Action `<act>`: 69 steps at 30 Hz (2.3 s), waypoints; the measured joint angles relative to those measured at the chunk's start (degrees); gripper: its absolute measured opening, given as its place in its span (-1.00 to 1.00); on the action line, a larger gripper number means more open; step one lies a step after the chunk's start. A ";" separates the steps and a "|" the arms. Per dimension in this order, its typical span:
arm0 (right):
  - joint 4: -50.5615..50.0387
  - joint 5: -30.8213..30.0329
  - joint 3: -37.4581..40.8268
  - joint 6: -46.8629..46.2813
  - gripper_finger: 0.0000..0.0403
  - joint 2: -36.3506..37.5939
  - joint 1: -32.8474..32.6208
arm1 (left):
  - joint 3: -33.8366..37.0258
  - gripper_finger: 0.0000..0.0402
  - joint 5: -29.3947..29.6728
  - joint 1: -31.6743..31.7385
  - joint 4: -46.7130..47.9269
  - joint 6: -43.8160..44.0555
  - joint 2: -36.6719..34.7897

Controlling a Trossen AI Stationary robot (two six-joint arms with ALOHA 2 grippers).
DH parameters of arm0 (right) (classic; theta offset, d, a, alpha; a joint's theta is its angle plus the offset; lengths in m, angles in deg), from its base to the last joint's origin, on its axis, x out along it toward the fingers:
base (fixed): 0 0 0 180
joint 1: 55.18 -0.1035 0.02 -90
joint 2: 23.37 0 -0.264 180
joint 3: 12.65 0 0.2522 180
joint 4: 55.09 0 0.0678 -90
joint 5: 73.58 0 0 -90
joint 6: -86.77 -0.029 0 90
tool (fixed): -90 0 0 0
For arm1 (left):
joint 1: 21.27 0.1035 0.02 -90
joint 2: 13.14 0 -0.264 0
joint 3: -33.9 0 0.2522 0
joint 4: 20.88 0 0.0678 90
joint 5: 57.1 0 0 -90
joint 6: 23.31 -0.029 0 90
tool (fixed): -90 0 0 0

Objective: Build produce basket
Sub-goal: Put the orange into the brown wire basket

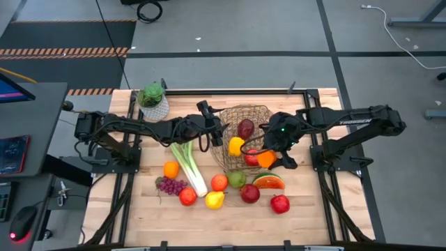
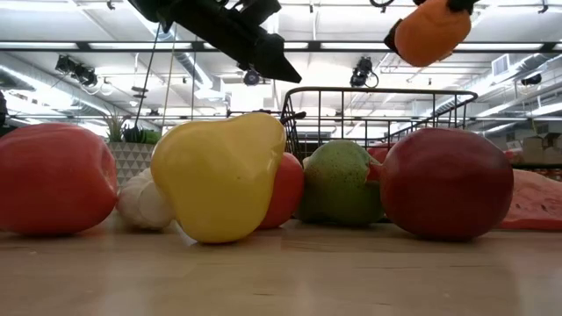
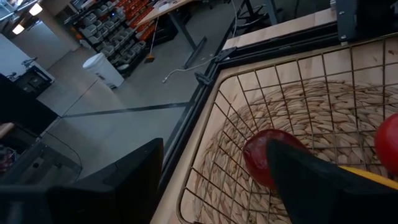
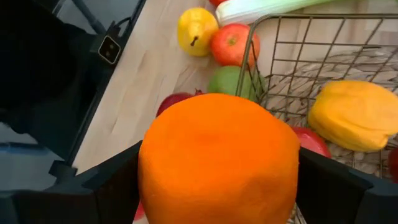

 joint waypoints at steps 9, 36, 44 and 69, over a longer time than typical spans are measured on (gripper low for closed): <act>-2.61 -3.32 -4.11 1.51 0.75 -4.12 -0.81 | 0.00 0.44 0.01 -0.02 0.68 0.00 0.00; 20.94 -18.53 -4.22 0.67 0.75 -4.28 4.09 | 0.00 0.44 0.01 -0.02 1.01 0.76 0.00; 24.09 -18.51 -4.17 1.98 0.75 -4.30 4.09 | 0.00 0.44 0.01 -0.09 2.32 0.79 0.00; 12.06 -26.46 3.19 -3.80 0.78 -6.55 7.27 | 0.00 0.44 -0.01 -0.09 2.03 0.96 0.00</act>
